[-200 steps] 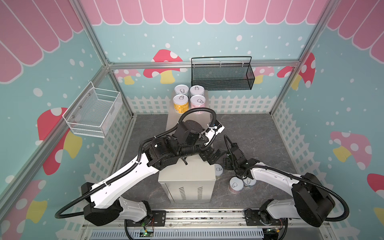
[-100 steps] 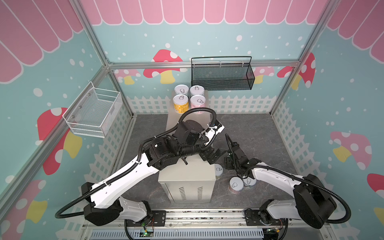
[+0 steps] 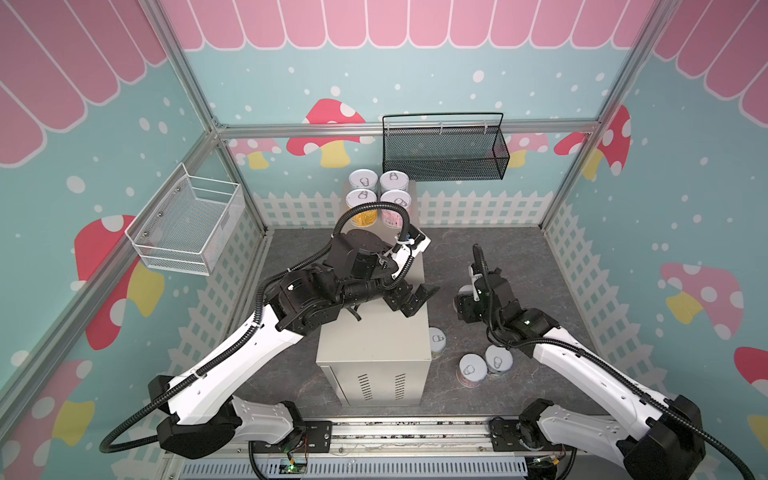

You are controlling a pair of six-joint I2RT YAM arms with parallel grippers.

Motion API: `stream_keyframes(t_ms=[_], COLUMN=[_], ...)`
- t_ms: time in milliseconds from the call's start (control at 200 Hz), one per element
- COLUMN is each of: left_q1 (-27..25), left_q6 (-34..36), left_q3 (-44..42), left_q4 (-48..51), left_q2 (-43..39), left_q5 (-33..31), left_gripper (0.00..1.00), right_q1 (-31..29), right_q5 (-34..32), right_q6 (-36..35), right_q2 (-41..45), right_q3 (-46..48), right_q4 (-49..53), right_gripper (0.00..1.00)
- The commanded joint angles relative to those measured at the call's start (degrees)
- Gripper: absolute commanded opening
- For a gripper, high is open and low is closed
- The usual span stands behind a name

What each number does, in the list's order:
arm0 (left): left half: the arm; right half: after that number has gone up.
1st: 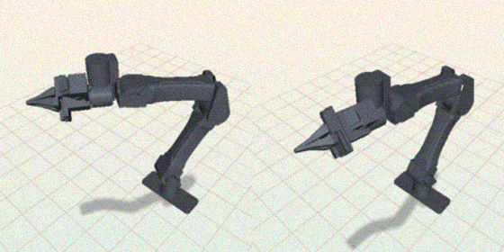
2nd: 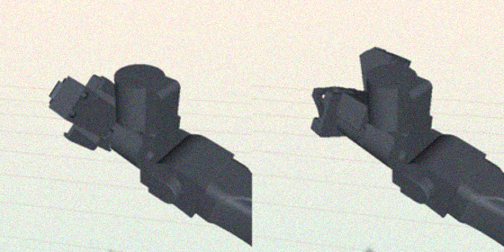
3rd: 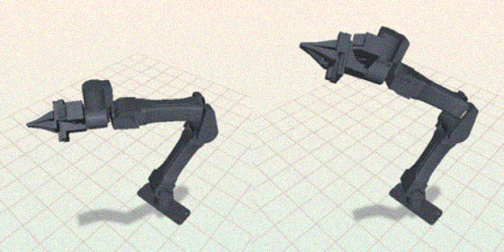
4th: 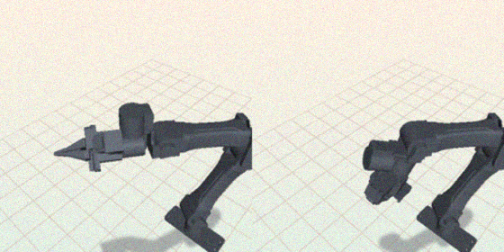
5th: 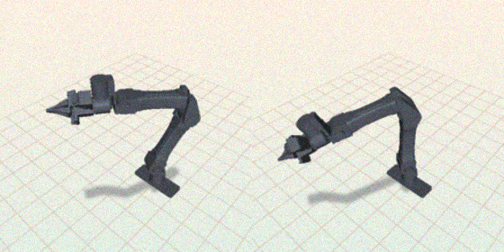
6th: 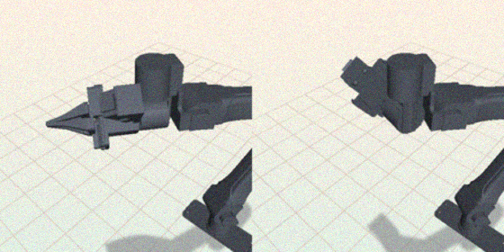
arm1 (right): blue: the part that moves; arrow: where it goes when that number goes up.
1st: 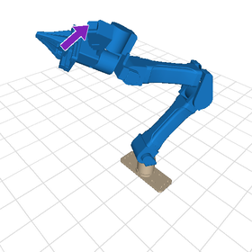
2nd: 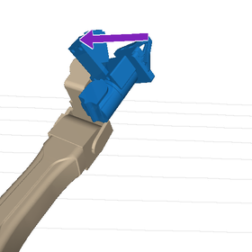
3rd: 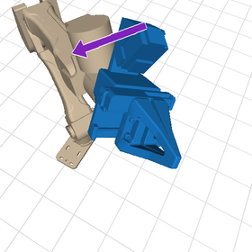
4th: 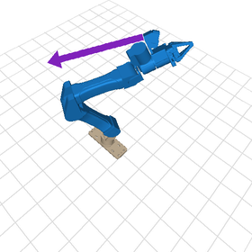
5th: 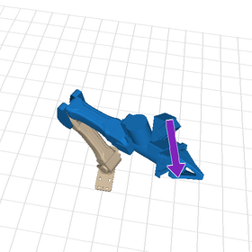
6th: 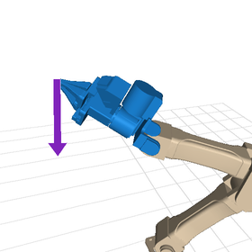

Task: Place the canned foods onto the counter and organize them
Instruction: 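Close the right gripper around the orange-labelled can on the floor, then lift the orange-labelled can with the right gripper up onto the cabinet top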

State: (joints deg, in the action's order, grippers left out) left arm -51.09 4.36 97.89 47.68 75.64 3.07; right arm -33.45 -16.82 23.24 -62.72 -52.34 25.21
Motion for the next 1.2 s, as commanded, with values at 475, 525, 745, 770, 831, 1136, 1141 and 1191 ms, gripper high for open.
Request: stream_keyframes(t_ms=[475,525,745,770,831,1136,1141,1191], left_q1=[12.8,13.2,15.1,15.3,15.5,15.4,15.4,15.4], left_q6=[1.9,1.7,1.5,1.5,1.5,0.9,0.9,0.8], left_q3=[0.3,-0.5,-2.7,-2.8,-3.1,-7.1,-7.1,-7.8], left_q4=[5.6,5.0,2.6,2.5,2.1,-1.0,-1.0,-1.5], left_q2=[-11.4,-12.1,-14.1,-14.1,-14.3,-16.5,-16.6,-17.0], left_q5=[4.1,3.6,2.2,2.4,2.6,1.6,1.6,1.6], left_gripper=[0.99,0.99,0.99,0.99,0.99,0.99,0.99,0.99], right_q1=[0.1,0.1,0.1,0.1,0.1,-0.5,-0.5,-0.8], right_q5=[15.2,17.6,28.6,30.0,33.0,41.7,41.9,42.8], right_q6=[-17.3,-18.4,-21.6,-21.9,-22.1,-22.0,-22.0,-22.0], right_q2=[0.6,0.0,-2.4,-2.8,-3.9,-11.3,-11.4,-12.4], right_q3=[-31.4,-33.3,-38.1,-38.7,-39.9,-46.0,-46.1,-47.0], right_q4=[7.0,7.0,6.4,6.4,6.4,7.3,7.3,7.4], right_gripper=[0.62,0.62,0.62,0.62,0.62,0.62,0.62,0.63])
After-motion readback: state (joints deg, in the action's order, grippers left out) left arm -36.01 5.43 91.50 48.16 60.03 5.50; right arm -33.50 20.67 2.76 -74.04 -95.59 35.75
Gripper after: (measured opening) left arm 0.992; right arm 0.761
